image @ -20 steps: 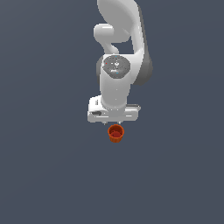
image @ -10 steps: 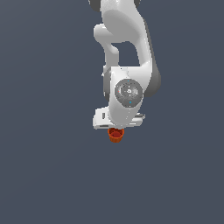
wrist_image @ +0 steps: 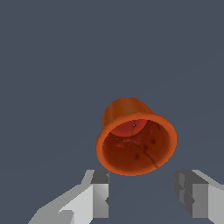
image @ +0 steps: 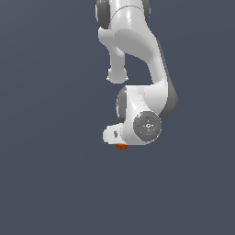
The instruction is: Pick up the object and move it to a goal position.
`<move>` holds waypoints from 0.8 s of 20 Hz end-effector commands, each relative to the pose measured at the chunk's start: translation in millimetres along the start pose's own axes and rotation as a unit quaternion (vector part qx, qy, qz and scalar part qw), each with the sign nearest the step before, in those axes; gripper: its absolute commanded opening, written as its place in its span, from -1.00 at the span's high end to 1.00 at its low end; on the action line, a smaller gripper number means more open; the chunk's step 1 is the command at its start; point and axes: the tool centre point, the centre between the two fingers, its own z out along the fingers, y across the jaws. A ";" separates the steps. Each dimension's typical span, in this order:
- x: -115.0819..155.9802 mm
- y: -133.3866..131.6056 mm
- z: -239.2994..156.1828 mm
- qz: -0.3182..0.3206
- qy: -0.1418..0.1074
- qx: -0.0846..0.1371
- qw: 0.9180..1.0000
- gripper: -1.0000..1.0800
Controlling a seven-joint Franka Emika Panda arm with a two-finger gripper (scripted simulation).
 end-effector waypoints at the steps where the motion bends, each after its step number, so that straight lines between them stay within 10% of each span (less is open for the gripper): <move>1: 2.2 -4.3 6.2 -0.006 -0.024 -0.004 1.000 -0.23; 16: 8.5 -25.2 38.8 -0.034 -0.138 -0.020 0.990 -0.23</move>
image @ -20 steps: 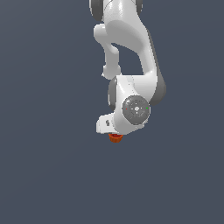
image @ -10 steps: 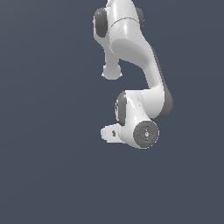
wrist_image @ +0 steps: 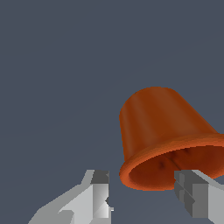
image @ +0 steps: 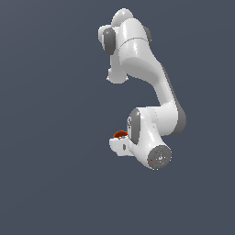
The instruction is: Pick up the object and move it to a goal position.
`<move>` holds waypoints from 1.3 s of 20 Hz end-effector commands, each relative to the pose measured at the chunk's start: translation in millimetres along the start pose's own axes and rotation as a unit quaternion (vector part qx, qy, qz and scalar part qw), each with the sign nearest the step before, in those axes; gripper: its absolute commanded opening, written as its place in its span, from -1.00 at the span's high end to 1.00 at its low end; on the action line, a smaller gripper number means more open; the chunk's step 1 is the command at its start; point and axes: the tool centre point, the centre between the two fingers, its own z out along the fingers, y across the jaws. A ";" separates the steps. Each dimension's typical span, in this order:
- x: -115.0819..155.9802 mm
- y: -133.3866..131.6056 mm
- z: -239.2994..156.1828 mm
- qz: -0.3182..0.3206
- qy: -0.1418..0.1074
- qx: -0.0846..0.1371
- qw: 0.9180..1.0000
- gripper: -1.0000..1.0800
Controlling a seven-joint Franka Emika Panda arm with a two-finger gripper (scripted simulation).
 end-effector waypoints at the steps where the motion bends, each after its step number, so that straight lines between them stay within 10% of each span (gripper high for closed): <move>1: 1.4 -2.8 4.1 -0.004 -0.016 -0.002 1.000 -0.23; 23: 5.7 -10.1 15.0 -0.015 -0.056 -0.008 0.998 -0.23; 24: 5.7 -10.1 15.0 -0.015 -0.056 -0.008 0.998 1.00; 26: 5.7 -10.1 15.0 -0.015 -0.056 -0.008 0.998 1.00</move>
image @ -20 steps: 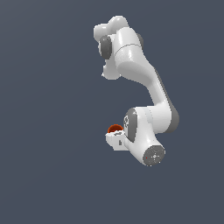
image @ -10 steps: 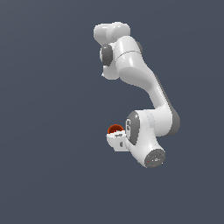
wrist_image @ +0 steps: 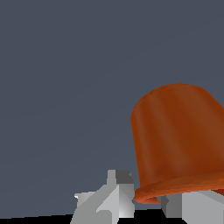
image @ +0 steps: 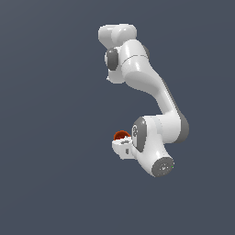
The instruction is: Pick up the object and move it to a goal position.
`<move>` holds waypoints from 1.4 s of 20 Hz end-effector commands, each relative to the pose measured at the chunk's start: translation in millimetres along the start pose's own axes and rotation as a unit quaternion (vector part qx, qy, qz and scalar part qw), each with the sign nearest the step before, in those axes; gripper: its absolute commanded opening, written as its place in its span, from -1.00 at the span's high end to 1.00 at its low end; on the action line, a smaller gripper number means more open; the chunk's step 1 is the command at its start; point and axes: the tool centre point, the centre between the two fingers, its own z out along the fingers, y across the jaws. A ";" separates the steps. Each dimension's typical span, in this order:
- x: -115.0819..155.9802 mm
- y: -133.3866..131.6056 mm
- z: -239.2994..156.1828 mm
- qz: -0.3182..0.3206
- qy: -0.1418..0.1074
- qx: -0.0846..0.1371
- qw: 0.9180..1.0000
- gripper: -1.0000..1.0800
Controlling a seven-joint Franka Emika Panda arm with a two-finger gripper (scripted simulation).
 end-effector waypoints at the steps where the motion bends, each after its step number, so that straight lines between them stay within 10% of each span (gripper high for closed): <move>1: 0.0 -0.1 -0.1 0.000 0.000 0.000 1.000 1.00; 28: -22.2 -6.5 -8.7 0.000 0.000 0.000 1.000 1.00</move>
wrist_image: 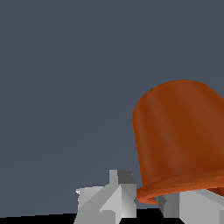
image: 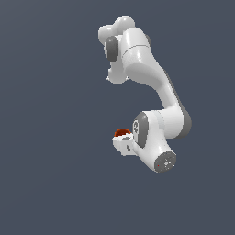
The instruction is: Pick up the object and move it to a goal position.
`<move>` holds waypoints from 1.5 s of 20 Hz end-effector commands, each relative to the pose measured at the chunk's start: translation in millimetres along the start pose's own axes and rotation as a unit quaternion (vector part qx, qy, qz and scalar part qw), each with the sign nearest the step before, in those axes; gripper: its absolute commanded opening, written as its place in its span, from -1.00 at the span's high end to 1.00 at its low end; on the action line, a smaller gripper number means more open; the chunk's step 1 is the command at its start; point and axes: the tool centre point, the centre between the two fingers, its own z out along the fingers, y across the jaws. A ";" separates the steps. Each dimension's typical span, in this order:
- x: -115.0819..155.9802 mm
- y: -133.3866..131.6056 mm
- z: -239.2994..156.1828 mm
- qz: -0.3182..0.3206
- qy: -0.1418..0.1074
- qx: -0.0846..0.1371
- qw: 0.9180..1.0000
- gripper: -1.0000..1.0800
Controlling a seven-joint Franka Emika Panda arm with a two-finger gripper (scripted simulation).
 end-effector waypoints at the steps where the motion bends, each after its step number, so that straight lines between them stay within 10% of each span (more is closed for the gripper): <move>1: -9.1 -2.2 -4.7 0.000 0.001 0.000 1.000 1.00; 30: -240.7 -64.8 -111.2 0.000 0.001 -0.001 1.000 1.00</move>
